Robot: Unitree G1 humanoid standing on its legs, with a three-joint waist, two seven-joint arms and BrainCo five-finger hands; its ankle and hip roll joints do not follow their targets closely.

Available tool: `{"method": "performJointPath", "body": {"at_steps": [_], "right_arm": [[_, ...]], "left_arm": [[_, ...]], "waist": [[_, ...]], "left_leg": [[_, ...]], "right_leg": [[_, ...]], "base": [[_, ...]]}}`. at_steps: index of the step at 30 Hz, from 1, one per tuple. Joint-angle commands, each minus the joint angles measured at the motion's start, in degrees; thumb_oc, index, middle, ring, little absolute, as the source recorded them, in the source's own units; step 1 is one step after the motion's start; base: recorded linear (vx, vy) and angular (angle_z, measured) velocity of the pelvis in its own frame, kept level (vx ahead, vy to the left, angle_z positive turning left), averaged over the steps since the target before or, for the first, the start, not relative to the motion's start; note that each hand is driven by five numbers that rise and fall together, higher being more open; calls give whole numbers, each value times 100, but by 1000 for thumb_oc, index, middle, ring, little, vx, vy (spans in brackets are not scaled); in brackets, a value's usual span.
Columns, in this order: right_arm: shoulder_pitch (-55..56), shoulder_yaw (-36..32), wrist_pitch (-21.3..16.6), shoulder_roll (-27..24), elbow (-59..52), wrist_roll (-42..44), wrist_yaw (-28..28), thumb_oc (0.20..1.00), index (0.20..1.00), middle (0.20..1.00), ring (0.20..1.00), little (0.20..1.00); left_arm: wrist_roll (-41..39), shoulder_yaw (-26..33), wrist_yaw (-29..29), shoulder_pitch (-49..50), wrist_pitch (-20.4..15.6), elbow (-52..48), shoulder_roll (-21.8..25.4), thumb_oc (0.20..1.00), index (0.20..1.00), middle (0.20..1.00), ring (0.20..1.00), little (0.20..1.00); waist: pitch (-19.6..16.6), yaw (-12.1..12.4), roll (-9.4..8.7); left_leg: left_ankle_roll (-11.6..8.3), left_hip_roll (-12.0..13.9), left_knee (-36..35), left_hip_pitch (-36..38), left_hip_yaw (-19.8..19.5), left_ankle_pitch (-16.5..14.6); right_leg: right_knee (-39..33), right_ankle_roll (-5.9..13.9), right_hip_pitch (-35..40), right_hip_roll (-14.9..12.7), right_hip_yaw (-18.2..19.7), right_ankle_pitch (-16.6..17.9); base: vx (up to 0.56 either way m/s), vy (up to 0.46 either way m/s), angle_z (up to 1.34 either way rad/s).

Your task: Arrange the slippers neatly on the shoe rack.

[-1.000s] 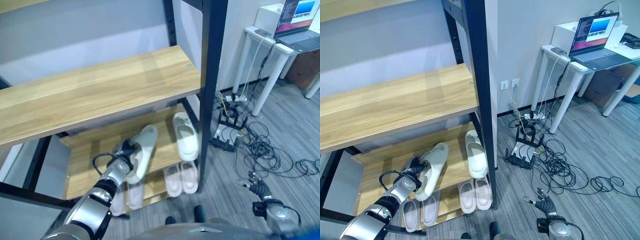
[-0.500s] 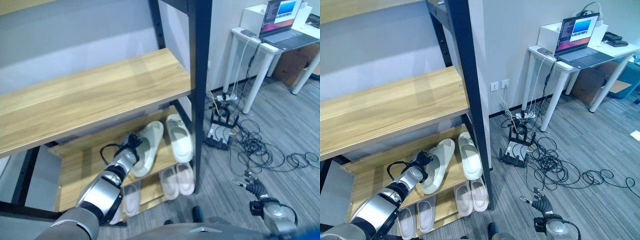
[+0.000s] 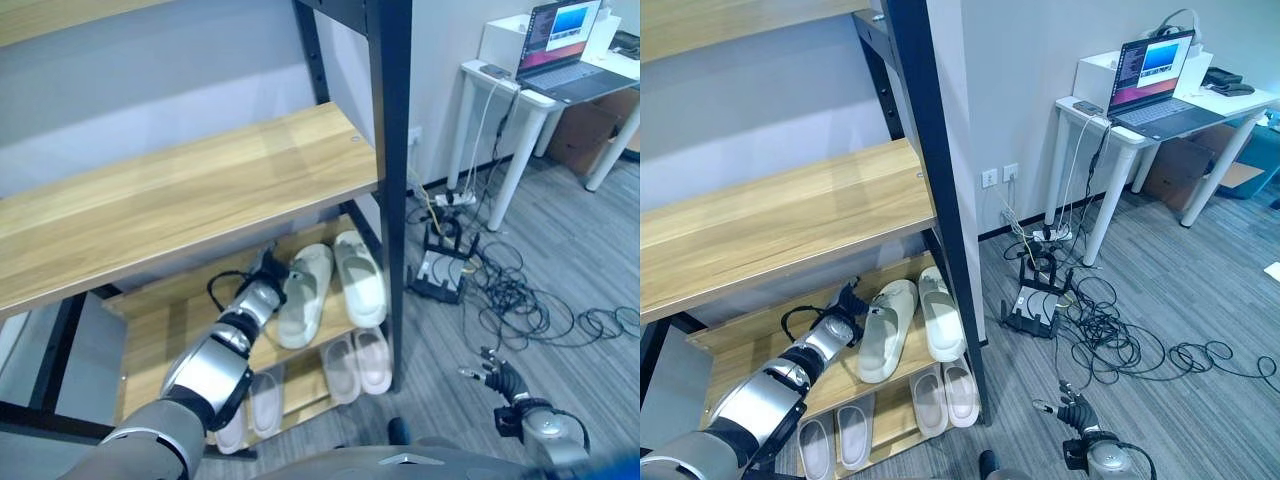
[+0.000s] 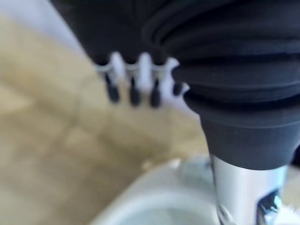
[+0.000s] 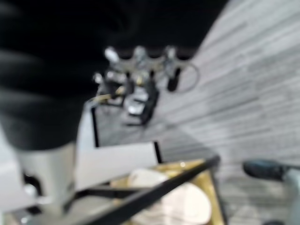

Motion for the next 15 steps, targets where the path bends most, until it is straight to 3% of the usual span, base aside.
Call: {"method": "performJointPath", "body": {"at_steps": [1,4,8,9,12,15], "right_arm": [[37,67,-207,-18,91,-114,48,1000,1000,1000,1000,1000],[64,38,-206,3,100,-120,51,1000,1000,1000,1000,1000],[202,-127,-182,60,42,-155,62,1000,1000,1000,1000,1000],[272,-243,-158,107,26,-188,74,1000,1000,1000,1000,1000],[361,-412,-120,172,1,-236,99,1000,1000,1000,1000,1000],[459,-540,-87,236,-23,-294,122,1000,1000,1000,1000,1000]], "left_arm": [[176,149,154,-485,-162,57,367,1000,1000,1000,1000,1000],[95,237,156,-437,-193,-239,537,1000,1000,1000,1000,1000],[183,540,181,-13,-167,-1469,1047,1000,1000,1000,1000,1000],[322,804,173,354,-145,-2201,1336,1000,1000,1000,1000,1000],[779,1246,78,1063,-54,-3148,1778,1000,1000,1000,1000,1000],[1190,1664,-120,1846,19,-3894,1949,1000,1000,1000,1000,1000]], "waist": [[-18,17,-149],[-17,59,-148],[-17,179,-157],[-7,249,-176],[7,349,-185],[31,429,-206]], "left_leg": [[-161,122,58,5,-131,-435],[-159,118,58,4,-142,-437],[-150,110,58,0,-191,-441],[-147,102,58,-37,-212,-389],[-149,97,58,-42,-259,-390],[-146,91,58,-46,-288,-398]], "right_leg": [[51,720,216,-506,-124,-587],[51,724,219,-509,-148,-594],[51,725,242,-518,-200,-612],[51,713,224,-530,-226,-579],[51,698,252,-535,-273,-589],[51,681,266,-538,-296,-592]], "base": [[0,0,0],[-6,1,3],[-22,1,3],[-15,-1,7],[-25,5,8],[-15,5,5]]}}
